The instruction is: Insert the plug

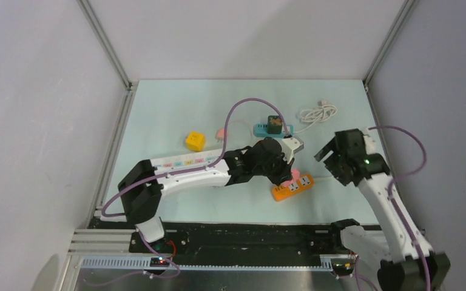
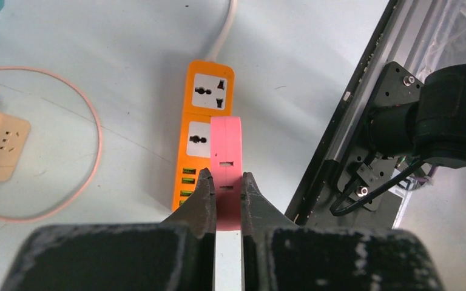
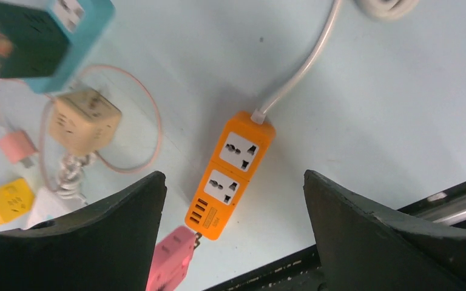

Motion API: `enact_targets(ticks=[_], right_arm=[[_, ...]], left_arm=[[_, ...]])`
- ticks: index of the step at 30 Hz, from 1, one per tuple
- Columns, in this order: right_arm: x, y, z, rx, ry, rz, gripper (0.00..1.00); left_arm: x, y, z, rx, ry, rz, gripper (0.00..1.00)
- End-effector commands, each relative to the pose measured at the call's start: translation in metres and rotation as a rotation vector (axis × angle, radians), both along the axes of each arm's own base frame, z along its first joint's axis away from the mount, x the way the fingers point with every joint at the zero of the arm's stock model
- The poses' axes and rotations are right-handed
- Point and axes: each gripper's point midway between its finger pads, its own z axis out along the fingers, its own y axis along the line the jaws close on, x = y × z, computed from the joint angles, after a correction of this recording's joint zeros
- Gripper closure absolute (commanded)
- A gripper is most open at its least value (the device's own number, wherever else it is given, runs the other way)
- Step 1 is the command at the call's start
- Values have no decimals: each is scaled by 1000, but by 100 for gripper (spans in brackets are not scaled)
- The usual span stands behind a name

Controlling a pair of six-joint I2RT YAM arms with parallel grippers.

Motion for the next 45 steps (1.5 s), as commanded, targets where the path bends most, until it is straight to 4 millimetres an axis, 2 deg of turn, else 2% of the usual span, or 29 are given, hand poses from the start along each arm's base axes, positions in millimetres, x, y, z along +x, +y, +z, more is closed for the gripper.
enact_targets(ticks=[1, 4, 5, 9, 12, 15, 23, 30, 36, 39, 45], right_arm=[[-18, -30, 35, -73, -111, 7, 13], [-25, -36, 45, -61, -159, 5, 12], [-28, -35, 45, -56, -154, 11, 12], [-34, -39, 44, -66, -141, 10, 10], [-35, -43, 44, -77, -142, 8, 9], [-34, -44, 44, -69, -140, 10, 9], [-33, -39, 44, -33, -144, 25, 10], [-32, -37, 42, -30, -129, 35, 10], [-32, -37, 39, -28, -114, 42, 10], [-32, -43, 38, -33, -110, 17, 10], [-32, -42, 37, -26, -105, 17, 10]], left_arm=[[3, -23, 9, -25, -36, -41, 100], [1, -32, -3, -11, -14, -56, 100], [1, -36, -1, -17, -13, -56, 100], [3, -43, -15, 6, 4, -46, 100], [4, -46, -27, 25, 13, -44, 100], [6, -49, -30, 32, 0, -51, 100], [10, -42, -41, 71, -40, -50, 100], [14, -42, -39, 79, -76, -59, 100], [15, -43, -56, 117, -85, -76, 100], [10, -43, -61, 118, -70, -100, 100], [5, -42, -68, 122, -73, -122, 100]])
